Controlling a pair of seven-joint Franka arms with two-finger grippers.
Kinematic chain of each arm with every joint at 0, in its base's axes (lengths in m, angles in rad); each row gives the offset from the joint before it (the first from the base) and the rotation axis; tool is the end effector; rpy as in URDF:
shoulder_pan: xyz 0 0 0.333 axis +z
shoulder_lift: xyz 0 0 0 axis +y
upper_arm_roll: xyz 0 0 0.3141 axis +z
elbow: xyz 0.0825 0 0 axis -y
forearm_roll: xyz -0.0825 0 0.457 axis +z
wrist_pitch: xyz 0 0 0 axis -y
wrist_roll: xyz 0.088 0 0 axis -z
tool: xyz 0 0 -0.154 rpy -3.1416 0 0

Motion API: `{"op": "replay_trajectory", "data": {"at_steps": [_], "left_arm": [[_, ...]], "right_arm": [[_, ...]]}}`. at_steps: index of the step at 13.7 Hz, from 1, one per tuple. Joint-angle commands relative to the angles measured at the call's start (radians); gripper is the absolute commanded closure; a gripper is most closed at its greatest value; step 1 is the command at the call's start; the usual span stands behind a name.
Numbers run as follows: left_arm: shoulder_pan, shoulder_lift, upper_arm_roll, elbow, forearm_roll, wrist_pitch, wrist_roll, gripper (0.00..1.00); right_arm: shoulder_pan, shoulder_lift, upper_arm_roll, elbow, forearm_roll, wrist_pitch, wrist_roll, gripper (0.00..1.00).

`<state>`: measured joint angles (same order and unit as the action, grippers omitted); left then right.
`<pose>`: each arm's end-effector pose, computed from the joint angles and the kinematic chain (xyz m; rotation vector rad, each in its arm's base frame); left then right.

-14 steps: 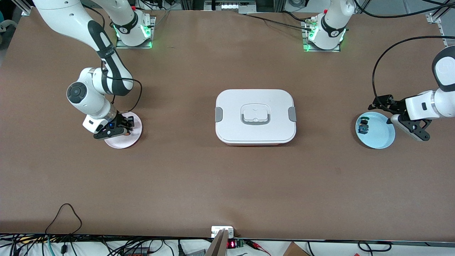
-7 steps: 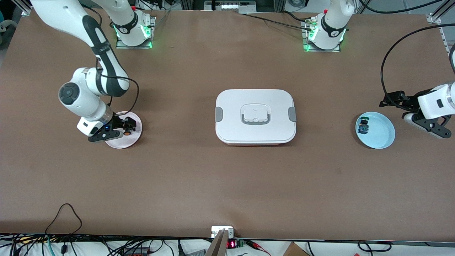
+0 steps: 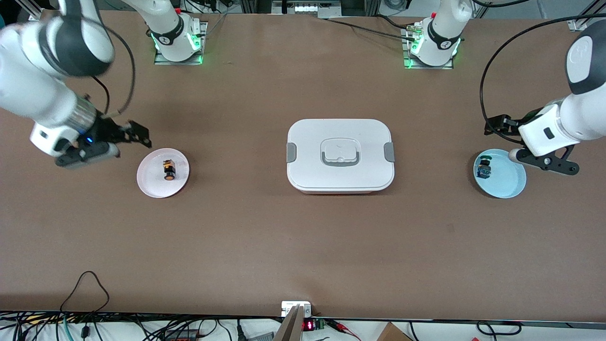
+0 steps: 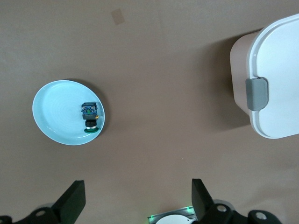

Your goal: Transfer orange switch to right arm and place

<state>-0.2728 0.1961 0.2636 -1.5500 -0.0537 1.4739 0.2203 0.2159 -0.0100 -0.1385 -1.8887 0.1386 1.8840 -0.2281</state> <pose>0.6488 -0.0242 0.4585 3.0645 -0.3471 -0.4089 0.6259 0.0649 0.4356 -2.9829 -0.3947 -0.0229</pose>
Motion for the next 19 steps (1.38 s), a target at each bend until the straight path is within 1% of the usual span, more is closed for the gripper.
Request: {"op": "replay_trajectory", "data": {"at_steps": [1, 2, 4, 6, 8, 9, 10, 12, 15, 19], "left_arm": [[0.001, -0.056, -0.02, -0.012, 0.026, -0.026, -0.123, 0.0], [0.001, -0.066, -0.035, -0.01, 0.026, -0.046, -0.163, 0.0], [0.024, -0.058, -0.032, -0.001, 0.02, -0.033, -0.145, 0.0], [0.038, -0.052, -0.034, 0.008, 0.023, -0.033, -0.147, 0.0], [0.05, -0.032, -0.027, 0.109, 0.014, -0.05, -0.237, 0.0], [0.064, -0.027, -0.027, 0.146, 0.012, -0.067, -0.266, 0.0], [0.069, -0.02, -0.03, 0.157, 0.02, -0.073, -0.262, 0.0], [0.075, -0.018, -0.029, 0.154, 0.02, -0.067, -0.262, 0.0], [0.11, -0.018, -0.029, 0.153, 0.011, -0.06, -0.259, 0.0], [0.11, -0.018, -0.035, 0.146, 0.009, 0.003, -0.257, 0.0]], "right_arm": [[0.0, -0.059, -0.003, 0.13, -0.066, -0.197, 0.052, 0.0], [0.0, -0.059, -0.003, 0.176, -0.071, -0.251, 0.058, 0.0], [0.0, -0.057, 0.0, 0.198, -0.109, -0.264, 0.056, 0.0], [0.005, -0.054, 0.005, 0.206, -0.119, -0.266, 0.058, 0.0], [0.004, -0.047, 0.005, 0.207, -0.117, -0.258, 0.058, 0.0], [0.003, -0.045, 0.005, 0.207, -0.116, -0.256, 0.059, 0.0], [0.003, -0.038, 0.005, 0.207, -0.114, -0.256, 0.059, 0.0], [0.0, -0.034, 0.004, 0.206, -0.108, -0.258, 0.061, 0.0], [-0.001, -0.031, 0.004, 0.206, -0.103, -0.261, 0.062, 0.0], [0.0, -0.031, 0.004, 0.206, -0.105, -0.258, 0.059, 0.0]]}}
